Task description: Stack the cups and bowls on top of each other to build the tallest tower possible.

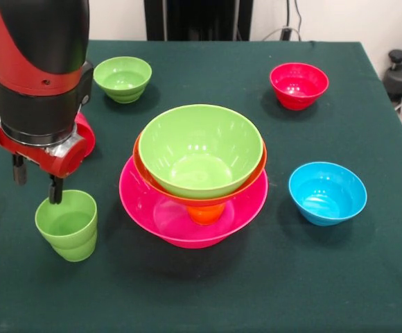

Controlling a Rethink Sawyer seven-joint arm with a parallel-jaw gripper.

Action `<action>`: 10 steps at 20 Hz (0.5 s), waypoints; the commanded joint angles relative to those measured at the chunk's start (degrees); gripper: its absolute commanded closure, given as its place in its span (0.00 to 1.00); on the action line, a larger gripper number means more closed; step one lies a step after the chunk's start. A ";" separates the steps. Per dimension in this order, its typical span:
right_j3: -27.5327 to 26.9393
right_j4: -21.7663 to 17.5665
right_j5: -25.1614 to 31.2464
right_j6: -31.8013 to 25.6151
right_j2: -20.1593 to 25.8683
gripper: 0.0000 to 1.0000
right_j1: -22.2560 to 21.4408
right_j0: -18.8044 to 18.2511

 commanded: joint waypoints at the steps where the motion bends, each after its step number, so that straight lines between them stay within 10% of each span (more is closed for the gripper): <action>1: 4.80 0.88 -1.22 8.16 2.62 0.00 2.81 2.33; 10: 5.69 0.70 -2.97 9.44 1.50 0.00 3.37 3.63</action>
